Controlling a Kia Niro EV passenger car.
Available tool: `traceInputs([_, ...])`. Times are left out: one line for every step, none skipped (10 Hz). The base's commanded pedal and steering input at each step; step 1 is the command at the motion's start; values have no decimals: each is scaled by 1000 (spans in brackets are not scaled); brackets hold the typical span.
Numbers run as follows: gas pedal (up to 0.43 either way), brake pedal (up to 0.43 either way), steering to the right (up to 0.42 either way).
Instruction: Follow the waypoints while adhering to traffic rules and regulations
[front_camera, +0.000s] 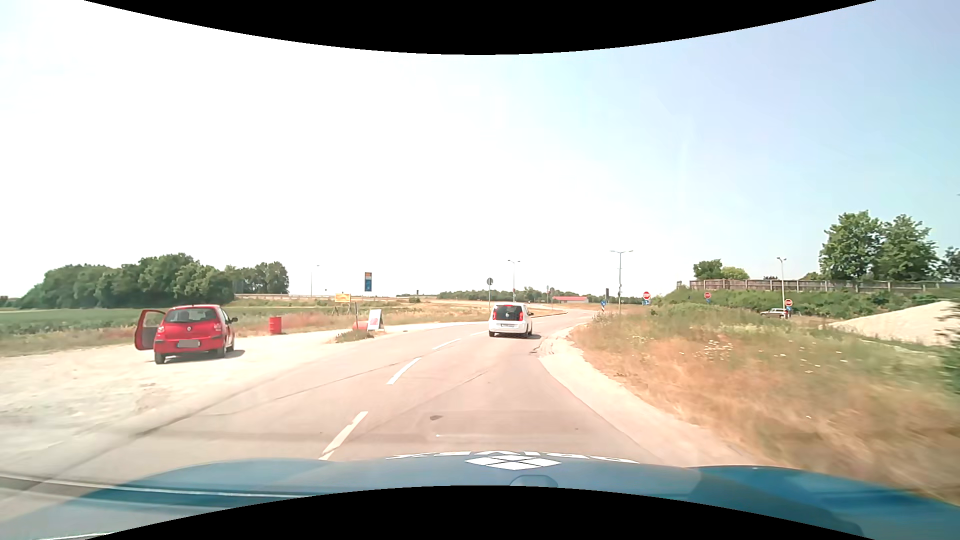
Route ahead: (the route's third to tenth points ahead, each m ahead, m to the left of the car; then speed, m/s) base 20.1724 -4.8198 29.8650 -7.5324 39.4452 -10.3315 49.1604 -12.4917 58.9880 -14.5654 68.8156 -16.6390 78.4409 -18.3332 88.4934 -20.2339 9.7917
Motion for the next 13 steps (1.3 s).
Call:
traceInputs([0, 91, -60])
traceInputs([0, 116, -36])
traceInputs([0, 152, -8])
traceInputs([0, 171, 6])
traceInputs([0, 171, 9])
traceInputs([0, 159, 17])
traceInputs([0, 134, 25])
traceInputs([0, 98, 33])
traceInputs([0, 49, 39])
traceInputs([0, 6, 50])
traceInputs([0, 0, 61])
traceInputs([0, 0, 67])
traceInputs([0, 12, 69])
